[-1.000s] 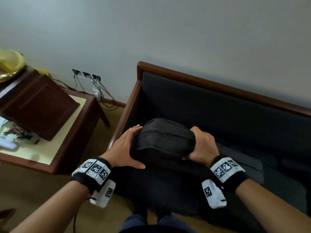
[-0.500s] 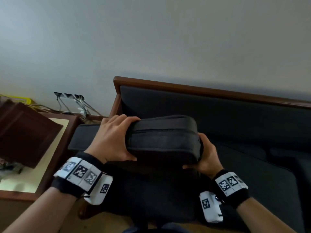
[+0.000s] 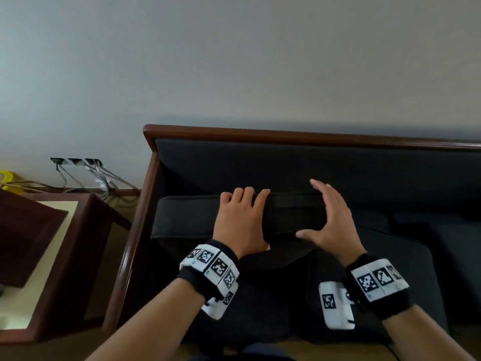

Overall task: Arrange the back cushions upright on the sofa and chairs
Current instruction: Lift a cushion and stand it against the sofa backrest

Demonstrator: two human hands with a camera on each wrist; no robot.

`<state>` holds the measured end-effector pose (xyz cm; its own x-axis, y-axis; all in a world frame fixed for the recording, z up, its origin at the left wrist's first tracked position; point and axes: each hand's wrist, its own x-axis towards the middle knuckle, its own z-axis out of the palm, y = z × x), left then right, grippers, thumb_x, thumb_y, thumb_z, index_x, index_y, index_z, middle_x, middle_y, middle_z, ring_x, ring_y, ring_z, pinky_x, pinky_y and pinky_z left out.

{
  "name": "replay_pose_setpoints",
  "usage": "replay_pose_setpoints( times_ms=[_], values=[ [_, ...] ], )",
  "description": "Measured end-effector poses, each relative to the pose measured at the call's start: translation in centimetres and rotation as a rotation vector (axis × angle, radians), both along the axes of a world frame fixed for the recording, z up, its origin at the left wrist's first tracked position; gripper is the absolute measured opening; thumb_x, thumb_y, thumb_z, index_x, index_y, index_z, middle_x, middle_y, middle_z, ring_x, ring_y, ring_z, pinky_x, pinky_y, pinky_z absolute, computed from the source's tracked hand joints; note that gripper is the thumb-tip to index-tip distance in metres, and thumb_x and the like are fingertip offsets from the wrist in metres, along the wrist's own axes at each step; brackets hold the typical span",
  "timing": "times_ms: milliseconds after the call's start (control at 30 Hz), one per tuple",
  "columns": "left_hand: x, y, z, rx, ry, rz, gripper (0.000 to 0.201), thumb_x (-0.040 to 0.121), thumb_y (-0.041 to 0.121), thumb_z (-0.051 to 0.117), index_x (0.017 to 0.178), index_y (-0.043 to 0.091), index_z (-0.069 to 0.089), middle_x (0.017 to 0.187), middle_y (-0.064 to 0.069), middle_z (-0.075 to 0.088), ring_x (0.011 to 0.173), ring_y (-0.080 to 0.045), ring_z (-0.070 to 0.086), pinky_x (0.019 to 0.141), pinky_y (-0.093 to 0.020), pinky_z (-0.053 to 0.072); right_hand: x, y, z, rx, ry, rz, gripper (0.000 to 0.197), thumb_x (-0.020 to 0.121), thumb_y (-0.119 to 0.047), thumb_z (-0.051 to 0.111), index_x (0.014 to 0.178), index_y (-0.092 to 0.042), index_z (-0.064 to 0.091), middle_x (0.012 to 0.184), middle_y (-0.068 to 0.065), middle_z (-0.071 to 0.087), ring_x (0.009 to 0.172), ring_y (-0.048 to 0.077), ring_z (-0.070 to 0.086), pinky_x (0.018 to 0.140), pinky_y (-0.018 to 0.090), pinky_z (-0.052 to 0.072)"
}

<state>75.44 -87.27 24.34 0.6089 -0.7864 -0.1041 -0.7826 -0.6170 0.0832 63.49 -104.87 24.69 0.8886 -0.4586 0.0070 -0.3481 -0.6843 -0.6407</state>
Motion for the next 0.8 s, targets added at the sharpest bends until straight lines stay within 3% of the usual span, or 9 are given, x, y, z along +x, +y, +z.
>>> replay_pose_setpoints(
  times_ms=[67, 133, 233, 333, 433, 500, 667, 800],
  values=[
    [-1.0, -1.2, 0.0, -0.002, -0.001, 0.000, 0.117, 0.060, 0.067, 0.075, 0.153, 0.021, 0.020, 0.138, -0.005, 0.044, 0.123, -0.027, 0.042, 0.104, -0.045, 0.030, 1.1, 0.7, 1.1, -0.155, 0.260, 0.173, 0.119, 0.055, -0.043, 0.086, 0.154, -0.020, 0.023, 0.158, 0.003, 0.030, 0.150, 0.025, 0.016, 0.121, 0.049, 0.013],
    [-1.2, -1.0, 0.1, -0.034, 0.036, 0.021, 0.114, 0.060, 0.068, 0.074, 0.152, 0.022, 0.023, 0.140, -0.003, 0.045, 0.125, -0.026, 0.043, 0.104, -0.043, 0.030, 1.9, 1.7, 0.7, -0.308, 0.383, 0.253, 0.118, 0.057, -0.046, 0.081, 0.154, -0.021, 0.018, 0.158, -0.001, 0.027, 0.150, 0.023, 0.013, 0.121, 0.049, 0.009],
    [0.5, 1.9, 0.6, -0.070, 0.146, 0.078, 0.113, 0.059, 0.071, 0.072, 0.152, 0.026, 0.026, 0.149, 0.005, 0.040, 0.135, -0.020, 0.039, 0.107, -0.039, 0.026, 2.0, 2.9, 0.1, -0.452, 0.346, 0.226, 0.108, 0.058, -0.045, 0.072, 0.151, -0.019, 0.025, 0.149, 0.002, 0.037, 0.143, 0.026, 0.027, 0.117, 0.051, 0.015],
    [3.3, 7.4, 1.2, 0.019, 0.158, 0.147, 0.120, 0.054, 0.076, 0.073, 0.153, 0.033, 0.021, 0.152, 0.007, 0.034, 0.140, -0.020, 0.031, 0.111, -0.041, 0.021, 2.1, 3.4, 0.2, -0.463, 0.347, 0.175, 0.101, 0.056, -0.040, 0.074, 0.146, -0.020, 0.032, 0.142, 0.002, 0.041, 0.136, 0.025, 0.034, 0.116, 0.051, 0.018],
    [5.3, 12.6, 1.4, 0.052, 0.197, 0.253, 0.123, 0.048, 0.070, 0.081, 0.150, 0.038, 0.021, 0.148, 0.007, 0.034, 0.139, -0.023, 0.033, 0.111, -0.047, 0.022, 2.5, 3.7, 0.1, -0.467, 0.342, 0.145, 0.095, 0.050, -0.040, 0.075, 0.137, -0.022, 0.041, 0.131, -0.002, 0.046, 0.127, 0.023, 0.041, 0.112, 0.050, 0.022],
    [5.7, 14.4, 1.1, -0.017, 0.239, 0.280, 0.117, 0.045, 0.062, 0.087, 0.144, 0.035, 0.031, 0.139, 0.006, 0.042, 0.133, -0.024, 0.041, 0.109, -0.049, 0.028, 2.8, 4.0, 0.1, -0.478, 0.330, 0.124, 0.091, 0.043, -0.039, 0.073, 0.128, -0.023, 0.048, 0.120, -0.004, 0.050, 0.119, 0.022, 0.046, 0.107, 0.048, 0.025],
    [4.8, 13.8, 1.9, -0.201, 0.182, 0.211, 0.100, 0.040, 0.049, 0.095, 0.127, 0.021, 0.057, 0.122, 0.001, 0.063, 0.117, -0.026, 0.058, 0.100, -0.043, 0.036, 1.7, 3.5, 0.3, -0.431, 0.200, 0.036, 0.070, 0.041, -0.036, 0.063, 0.109, -0.020, 0.062, 0.102, -0.004, 0.059, 0.102, 0.024, 0.055, 0.099, 0.049, 0.031],
    [4.2, 11.4, 6.2, -0.333, 0.077, 0.107, 0.100, 0.032, 0.043, 0.097, 0.123, 0.021, 0.062, 0.117, 0.000, 0.067, 0.110, -0.027, 0.061, 0.093, -0.039, 0.037, -0.2, 1.4, 1.7, -0.309, 0.099, -0.061, 0.071, 0.036, -0.021, 0.080, 0.105, -0.020, 0.062, 0.096, -0.008, 0.056, 0.099, 0.026, 0.055, 0.097, 0.050, 0.033]
  ],
)
